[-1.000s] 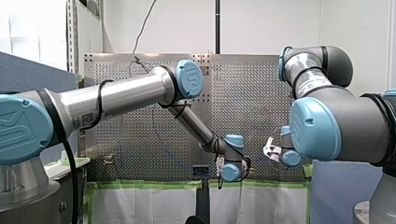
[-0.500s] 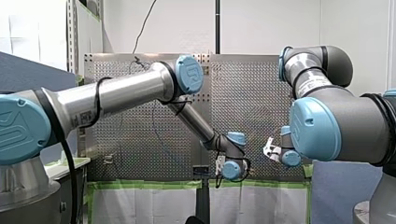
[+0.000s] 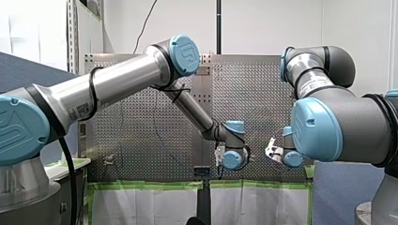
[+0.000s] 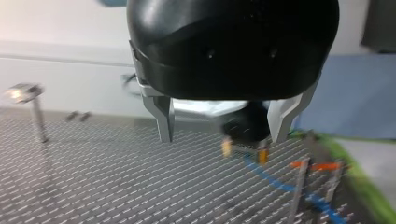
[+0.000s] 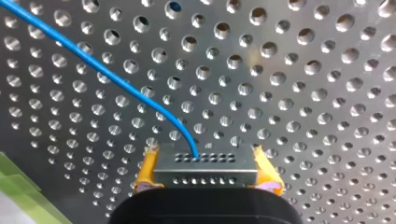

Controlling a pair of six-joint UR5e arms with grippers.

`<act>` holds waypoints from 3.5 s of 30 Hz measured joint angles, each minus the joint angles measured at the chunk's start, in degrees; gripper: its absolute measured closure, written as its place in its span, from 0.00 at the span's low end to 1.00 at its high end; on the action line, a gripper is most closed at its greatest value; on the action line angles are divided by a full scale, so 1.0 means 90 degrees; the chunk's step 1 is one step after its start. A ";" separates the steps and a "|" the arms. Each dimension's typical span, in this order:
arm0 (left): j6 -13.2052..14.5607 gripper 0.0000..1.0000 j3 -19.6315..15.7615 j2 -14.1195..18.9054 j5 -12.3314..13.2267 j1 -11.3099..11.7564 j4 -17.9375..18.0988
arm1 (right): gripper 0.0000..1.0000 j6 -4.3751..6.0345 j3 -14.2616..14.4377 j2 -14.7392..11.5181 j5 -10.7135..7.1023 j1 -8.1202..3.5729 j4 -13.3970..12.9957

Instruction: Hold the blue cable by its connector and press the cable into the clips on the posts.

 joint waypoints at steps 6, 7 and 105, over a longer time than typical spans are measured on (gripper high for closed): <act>-0.0192 0.00 -0.0338 0.0339 -0.0154 0.0033 0.0123 | 1.00 0.0008 0.0000 0.0001 -0.0001 0.0006 0.0015; -0.0197 0.00 -0.0397 0.0396 -0.0158 0.0029 0.0087 | 1.00 0.0010 0.0000 0.0001 -0.0001 0.0008 0.0017; -0.1157 0.00 -0.5696 0.4948 -0.0001 0.0656 0.2786 | 1.00 -0.0513 0.0145 -0.0243 0.0128 0.0024 0.0402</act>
